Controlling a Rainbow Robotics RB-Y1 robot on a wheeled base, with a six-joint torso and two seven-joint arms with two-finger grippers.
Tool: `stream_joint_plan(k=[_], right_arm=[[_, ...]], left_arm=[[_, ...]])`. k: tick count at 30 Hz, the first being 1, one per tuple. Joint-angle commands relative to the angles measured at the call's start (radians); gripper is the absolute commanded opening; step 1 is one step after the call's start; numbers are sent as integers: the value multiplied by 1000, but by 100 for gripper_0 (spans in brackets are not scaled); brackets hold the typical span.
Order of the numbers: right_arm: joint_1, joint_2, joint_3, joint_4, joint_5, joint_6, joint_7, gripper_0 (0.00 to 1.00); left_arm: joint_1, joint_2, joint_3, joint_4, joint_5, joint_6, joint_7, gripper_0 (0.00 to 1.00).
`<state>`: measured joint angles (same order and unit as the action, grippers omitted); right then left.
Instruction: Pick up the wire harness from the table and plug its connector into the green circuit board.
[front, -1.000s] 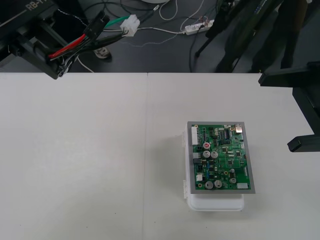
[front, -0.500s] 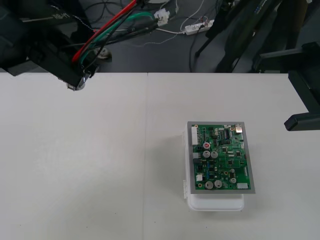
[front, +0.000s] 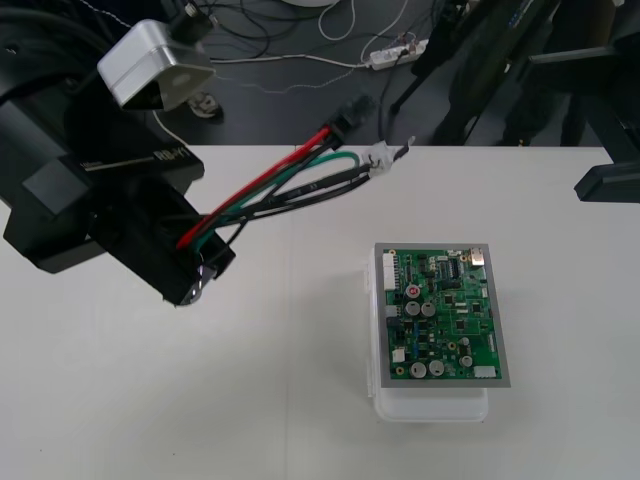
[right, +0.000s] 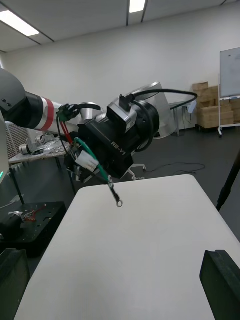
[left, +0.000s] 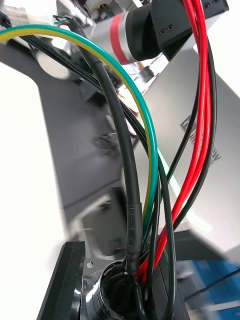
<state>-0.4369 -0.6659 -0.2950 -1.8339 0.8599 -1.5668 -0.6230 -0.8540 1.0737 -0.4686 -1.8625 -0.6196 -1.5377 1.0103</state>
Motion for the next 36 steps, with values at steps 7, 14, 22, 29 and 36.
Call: stream_joint_plan(k=[7,14,22,29,36], right_arm=[[-68,-35,45,-1,-33,-4,-30,100],[-74,-35,93,-1,-68,-4,-37,100],[-75,-35,198,-1,-147,-4,-27,100],[-77,-9,198,-15,-160,-4,-20,100],[-79,22,200,-44,-162,-4,-20,100]], left_arm=[[135,-176,44,-87,-74,-33,206,0],[219,-281,53,-104,-97,-33,274,0],[257,-371,54,-89,-178,-33,280,0],[262,-416,61,-27,-178,-33,268,0],[262,-448,64,26,-178,-33,264,0]])
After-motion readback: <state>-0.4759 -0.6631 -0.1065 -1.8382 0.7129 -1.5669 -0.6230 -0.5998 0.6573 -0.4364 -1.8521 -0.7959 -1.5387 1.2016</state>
